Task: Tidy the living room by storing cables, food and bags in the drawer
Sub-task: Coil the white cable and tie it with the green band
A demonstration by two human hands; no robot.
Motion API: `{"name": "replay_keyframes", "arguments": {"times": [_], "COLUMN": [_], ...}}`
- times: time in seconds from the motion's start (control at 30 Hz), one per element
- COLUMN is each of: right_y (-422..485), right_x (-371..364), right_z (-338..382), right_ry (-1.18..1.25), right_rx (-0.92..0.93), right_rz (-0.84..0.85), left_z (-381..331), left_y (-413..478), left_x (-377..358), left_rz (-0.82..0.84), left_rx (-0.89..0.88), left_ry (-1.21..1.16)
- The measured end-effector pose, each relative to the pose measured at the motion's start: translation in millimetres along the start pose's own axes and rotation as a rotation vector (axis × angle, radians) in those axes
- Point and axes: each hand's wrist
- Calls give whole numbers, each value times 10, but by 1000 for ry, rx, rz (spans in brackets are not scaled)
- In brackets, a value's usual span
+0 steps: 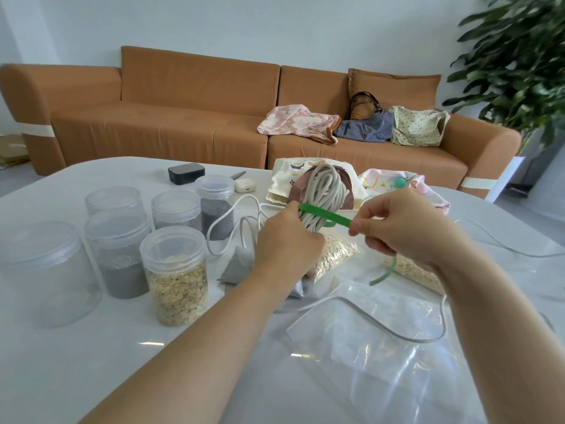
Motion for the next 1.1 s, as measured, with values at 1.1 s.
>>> {"name": "replay_keyframes", "arguments": {"times": [1.1], "right_y": [46], "right_x": [-183], "right_z": [-2], "right_ry": [-244], "right_rx": [17], "right_rz": [-206], "left_z": [-17], "left_y": [-3], "left_x": [-37], "left_rz": [86], "left_rx": [47], "left_ry": [-209]}}
Point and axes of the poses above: each hand's wrist, its own y-axis towards the middle knuckle, its own x-axis out of the back of the hand, z = x × y, and after that the axes turned 2 degrees about y, right-handed
